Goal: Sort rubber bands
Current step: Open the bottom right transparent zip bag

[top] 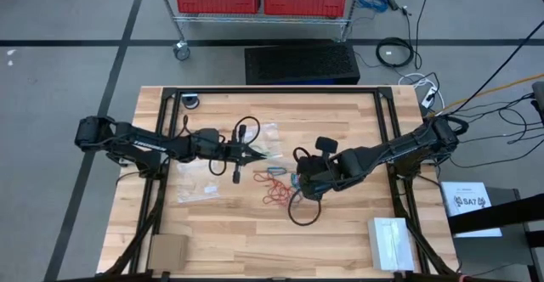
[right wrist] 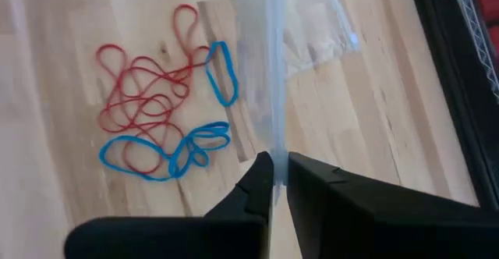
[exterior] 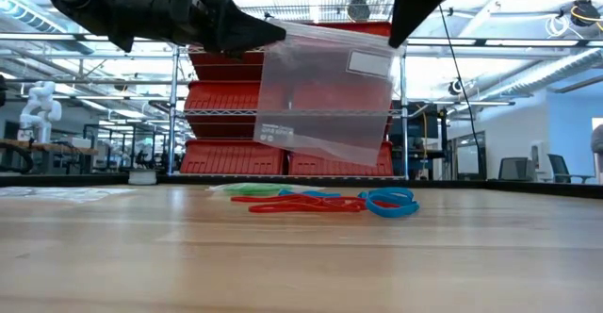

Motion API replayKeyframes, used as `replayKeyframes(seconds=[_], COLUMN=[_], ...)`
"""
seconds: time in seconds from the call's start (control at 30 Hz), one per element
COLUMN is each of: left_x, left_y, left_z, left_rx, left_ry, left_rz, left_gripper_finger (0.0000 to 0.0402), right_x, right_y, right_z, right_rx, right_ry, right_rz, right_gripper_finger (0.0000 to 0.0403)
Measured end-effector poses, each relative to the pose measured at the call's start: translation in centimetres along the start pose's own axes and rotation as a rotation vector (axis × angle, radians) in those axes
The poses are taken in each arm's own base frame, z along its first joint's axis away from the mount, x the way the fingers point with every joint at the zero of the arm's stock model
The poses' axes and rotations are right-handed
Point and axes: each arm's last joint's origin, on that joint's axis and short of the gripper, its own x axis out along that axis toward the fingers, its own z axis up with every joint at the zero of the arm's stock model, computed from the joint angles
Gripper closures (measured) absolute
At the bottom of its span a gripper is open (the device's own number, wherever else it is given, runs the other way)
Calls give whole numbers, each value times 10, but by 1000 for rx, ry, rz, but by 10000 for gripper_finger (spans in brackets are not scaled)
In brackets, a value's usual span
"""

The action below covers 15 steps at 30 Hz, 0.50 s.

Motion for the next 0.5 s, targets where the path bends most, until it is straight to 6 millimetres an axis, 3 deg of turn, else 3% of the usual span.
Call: replayKeyframes(seconds=[0.27, 0.5], left_x=[0, 0], left_y=[0, 1], left_z=[0, 0], left_rx=[-2, -8], left_ry=[2, 4], left_rz=[2, 8], left_gripper_finger=[400, 400], right_x=[-3, -11], right_y=[4, 4], right_z=[9, 26], right_rx=[-78, -110], right_ry=[-100, -249], right_rz=[13, -9], right_gripper_finger=[342, 352])
